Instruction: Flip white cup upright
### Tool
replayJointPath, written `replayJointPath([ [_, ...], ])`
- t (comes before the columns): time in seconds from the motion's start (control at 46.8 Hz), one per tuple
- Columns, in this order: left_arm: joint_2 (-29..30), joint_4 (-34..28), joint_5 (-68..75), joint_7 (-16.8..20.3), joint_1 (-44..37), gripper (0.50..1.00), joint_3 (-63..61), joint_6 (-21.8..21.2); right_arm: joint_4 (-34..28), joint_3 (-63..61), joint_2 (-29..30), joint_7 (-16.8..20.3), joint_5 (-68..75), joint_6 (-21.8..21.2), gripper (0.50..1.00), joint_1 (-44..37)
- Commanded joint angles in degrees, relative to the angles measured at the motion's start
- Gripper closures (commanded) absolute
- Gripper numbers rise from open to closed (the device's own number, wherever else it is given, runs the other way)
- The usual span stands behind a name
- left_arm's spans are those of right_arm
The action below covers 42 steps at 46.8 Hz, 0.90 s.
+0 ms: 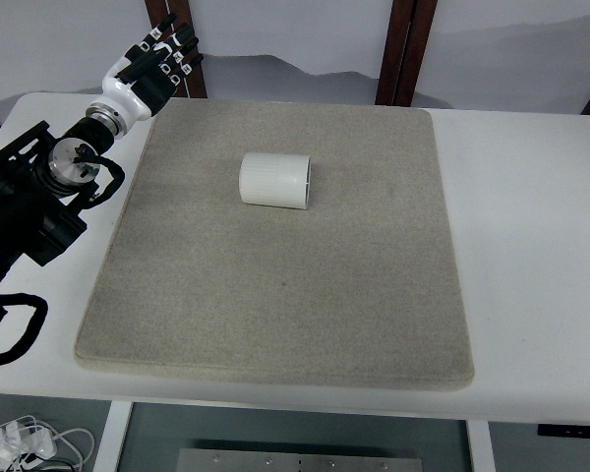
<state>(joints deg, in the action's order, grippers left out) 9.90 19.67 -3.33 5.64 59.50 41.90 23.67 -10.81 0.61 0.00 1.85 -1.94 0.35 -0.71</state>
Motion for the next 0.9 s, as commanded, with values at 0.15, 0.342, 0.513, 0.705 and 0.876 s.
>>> replayJointPath([
  [0.15,5.3,10.3,15.9,-0.1,0.7,0.5,-1.4,-0.4,0.0,0.0,0.0,0.0,0.0,0.0,0.548,0.0],
  [0.342,7.9,14.2,28.0,-0.2,1.5,0.5,-3.2,0.1,0.0,0.0,0.0,0.0,0.0,0.0,0.548,0.0],
  [0.513,10.3,19.1,39.3,-0.2,2.1,0.5,-6.2,0.1,0.0,0.0,0.0,0.0,0.0,0.0,0.548,0.0],
  [0.705,13.1,24.7,49.3,-0.2,4.3,0.5,-10.7,0.1,0.0,0.0,0.0,0.0,0.0,0.0,0.548,0.0],
  [0.876,15.9,30.9,54.9,-0.7,8.2,0.5,-17.2,-0.3,0.0,0.0,0.0,0.0,0.0,0.0,0.548,0.0],
])
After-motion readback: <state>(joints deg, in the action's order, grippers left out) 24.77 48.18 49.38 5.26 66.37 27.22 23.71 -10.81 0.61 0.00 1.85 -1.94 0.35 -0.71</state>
